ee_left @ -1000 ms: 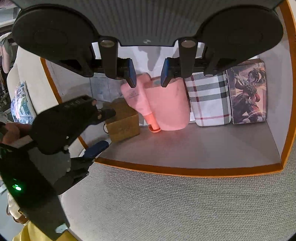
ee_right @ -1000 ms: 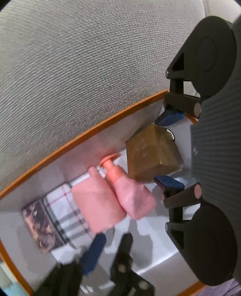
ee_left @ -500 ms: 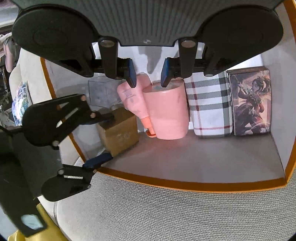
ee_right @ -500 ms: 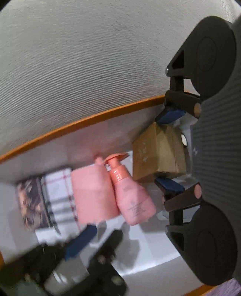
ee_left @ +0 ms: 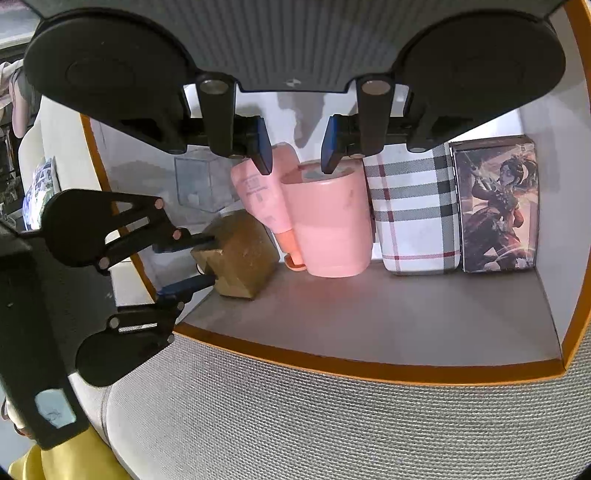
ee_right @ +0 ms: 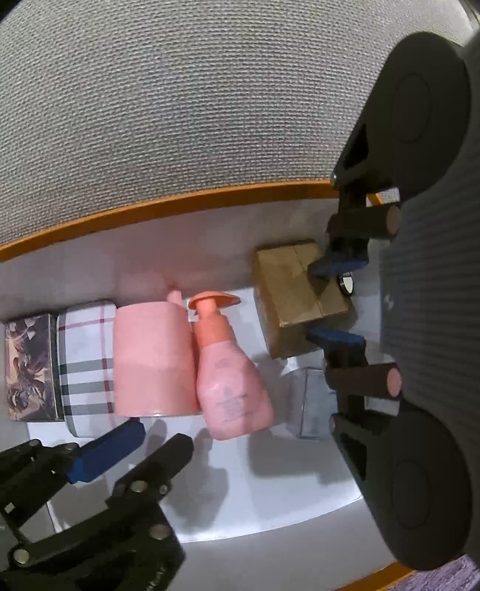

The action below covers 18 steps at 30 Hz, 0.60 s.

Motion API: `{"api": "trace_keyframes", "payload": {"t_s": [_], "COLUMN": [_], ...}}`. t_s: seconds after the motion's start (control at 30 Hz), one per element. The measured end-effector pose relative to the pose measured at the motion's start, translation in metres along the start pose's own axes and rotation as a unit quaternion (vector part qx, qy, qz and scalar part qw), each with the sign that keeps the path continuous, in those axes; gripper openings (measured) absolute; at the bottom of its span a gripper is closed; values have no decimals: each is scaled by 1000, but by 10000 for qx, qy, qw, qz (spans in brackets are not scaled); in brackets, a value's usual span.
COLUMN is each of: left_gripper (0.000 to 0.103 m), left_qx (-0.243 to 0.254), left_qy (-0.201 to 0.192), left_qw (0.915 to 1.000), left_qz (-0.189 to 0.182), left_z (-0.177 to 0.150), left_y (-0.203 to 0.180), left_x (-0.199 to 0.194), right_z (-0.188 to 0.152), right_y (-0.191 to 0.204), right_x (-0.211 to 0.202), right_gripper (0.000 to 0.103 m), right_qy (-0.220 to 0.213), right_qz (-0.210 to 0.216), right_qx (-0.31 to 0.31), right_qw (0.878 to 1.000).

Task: Organize rigid objects
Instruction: 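Lower the clear cube beside the brown box and open the right gripper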

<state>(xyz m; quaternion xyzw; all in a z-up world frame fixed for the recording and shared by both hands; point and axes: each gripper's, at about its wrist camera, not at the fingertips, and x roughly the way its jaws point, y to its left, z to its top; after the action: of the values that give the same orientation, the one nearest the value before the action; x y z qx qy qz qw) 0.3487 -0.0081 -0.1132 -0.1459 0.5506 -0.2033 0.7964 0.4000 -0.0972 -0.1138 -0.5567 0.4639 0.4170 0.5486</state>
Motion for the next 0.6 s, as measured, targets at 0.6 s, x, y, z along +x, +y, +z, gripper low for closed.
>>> {"api": "trace_keyframes", "payload": {"t_s": [0.6], "left_gripper": [33], "left_qx": [8], "left_qy": [-398], "left_qw": [9990], "left_qz": [206], "left_z": [-9], "left_y": [-2], "left_x": [-42], "right_z": [-9], "right_y": [21], "right_x": [-18], "right_gripper": [11], "right_qy": [-50], "right_qz": [1981], "right_qx": [1350], "right_qw": [9708]}}
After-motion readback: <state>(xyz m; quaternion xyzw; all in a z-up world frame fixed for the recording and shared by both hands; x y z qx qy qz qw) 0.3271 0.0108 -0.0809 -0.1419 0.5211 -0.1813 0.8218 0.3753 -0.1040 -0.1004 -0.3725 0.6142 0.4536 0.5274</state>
